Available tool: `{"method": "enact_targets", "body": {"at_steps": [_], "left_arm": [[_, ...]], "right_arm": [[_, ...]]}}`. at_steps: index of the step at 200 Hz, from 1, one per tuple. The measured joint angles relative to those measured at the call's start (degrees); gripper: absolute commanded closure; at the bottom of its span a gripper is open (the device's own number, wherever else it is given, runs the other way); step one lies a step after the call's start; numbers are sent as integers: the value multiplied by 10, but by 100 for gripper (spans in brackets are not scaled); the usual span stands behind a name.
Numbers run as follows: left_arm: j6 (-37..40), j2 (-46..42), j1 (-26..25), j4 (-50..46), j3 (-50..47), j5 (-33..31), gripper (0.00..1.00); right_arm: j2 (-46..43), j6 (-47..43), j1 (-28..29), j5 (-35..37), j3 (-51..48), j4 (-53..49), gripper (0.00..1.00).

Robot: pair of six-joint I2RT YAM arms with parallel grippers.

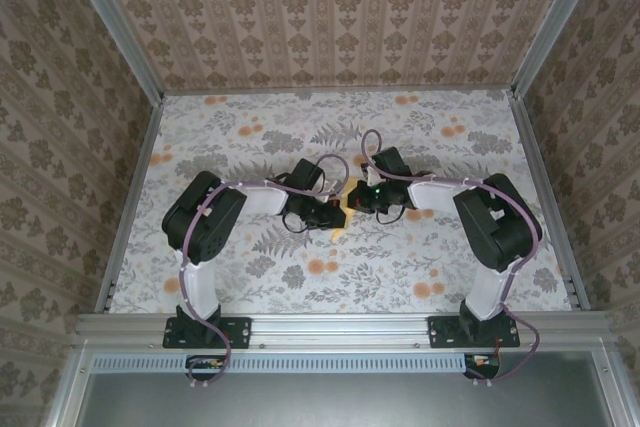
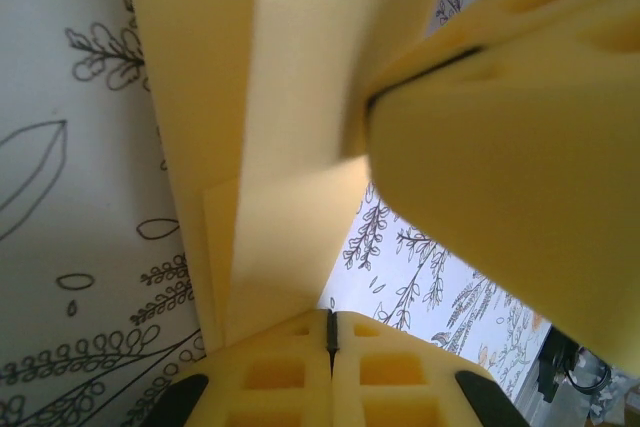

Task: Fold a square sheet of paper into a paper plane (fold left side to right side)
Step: Fold the wing for the fifth time at the center of the table.

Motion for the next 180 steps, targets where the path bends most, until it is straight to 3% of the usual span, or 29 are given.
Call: {"method": "enact_targets", "body": {"at_steps": [83,180], "left_arm": [[0,0,0,0,0,0,94],[4,0,0,5,-2,0,95]], "right_arm": [[28,-24,-4,8,1,2,100],[44,-51,-39,-30,10,4,100]]}}
